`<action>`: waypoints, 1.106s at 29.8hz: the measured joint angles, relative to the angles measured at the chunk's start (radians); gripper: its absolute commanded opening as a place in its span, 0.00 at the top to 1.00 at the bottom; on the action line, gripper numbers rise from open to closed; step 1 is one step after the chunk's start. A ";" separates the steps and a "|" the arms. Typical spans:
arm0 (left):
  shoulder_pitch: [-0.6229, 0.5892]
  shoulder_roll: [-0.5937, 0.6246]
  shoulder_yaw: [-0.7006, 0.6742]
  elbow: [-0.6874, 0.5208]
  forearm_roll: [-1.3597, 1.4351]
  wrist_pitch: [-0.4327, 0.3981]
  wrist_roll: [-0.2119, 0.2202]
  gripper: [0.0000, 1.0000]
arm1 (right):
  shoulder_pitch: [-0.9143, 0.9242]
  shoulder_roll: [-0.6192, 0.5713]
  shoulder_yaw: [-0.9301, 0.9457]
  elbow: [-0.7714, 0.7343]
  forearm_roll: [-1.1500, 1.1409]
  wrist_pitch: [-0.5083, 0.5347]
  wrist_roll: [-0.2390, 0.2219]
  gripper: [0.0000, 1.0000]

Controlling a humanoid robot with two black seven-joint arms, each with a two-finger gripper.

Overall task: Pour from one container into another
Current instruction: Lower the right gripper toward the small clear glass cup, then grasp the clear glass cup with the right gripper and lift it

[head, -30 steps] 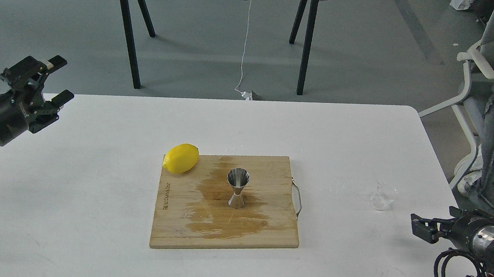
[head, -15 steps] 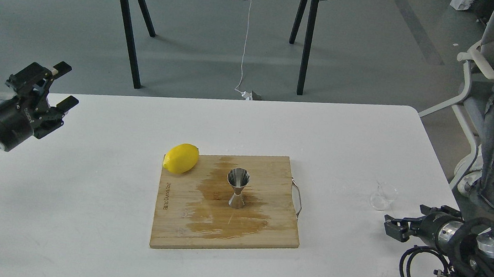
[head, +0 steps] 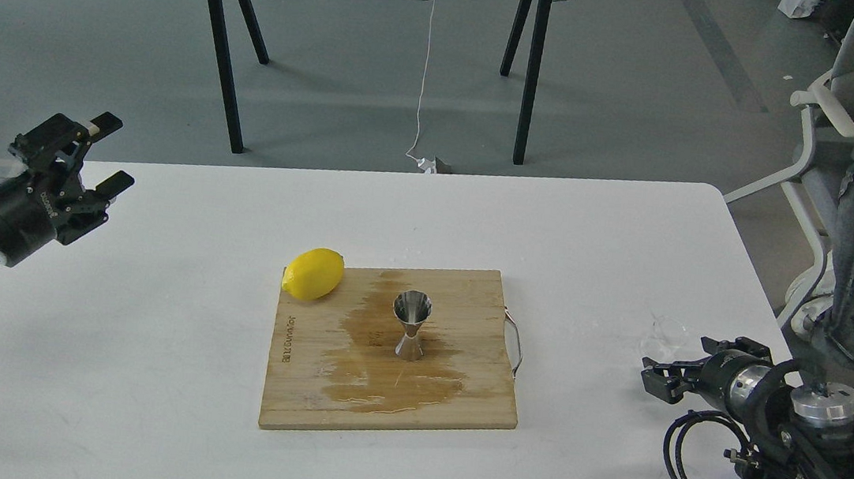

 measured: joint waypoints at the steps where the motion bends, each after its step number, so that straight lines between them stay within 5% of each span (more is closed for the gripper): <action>1: 0.000 0.000 0.000 0.000 0.000 0.000 0.000 0.00 | 0.005 0.003 0.000 -0.003 -0.001 0.000 0.001 0.05; 22: 0.006 -0.002 0.000 0.010 0.000 0.000 0.000 0.00 | 0.051 0.072 0.002 -0.066 -0.058 0.006 0.006 0.10; 33: 0.006 -0.002 0.000 0.017 -0.002 0.000 0.000 0.00 | 0.053 0.071 0.005 -0.066 -0.058 0.010 0.008 0.31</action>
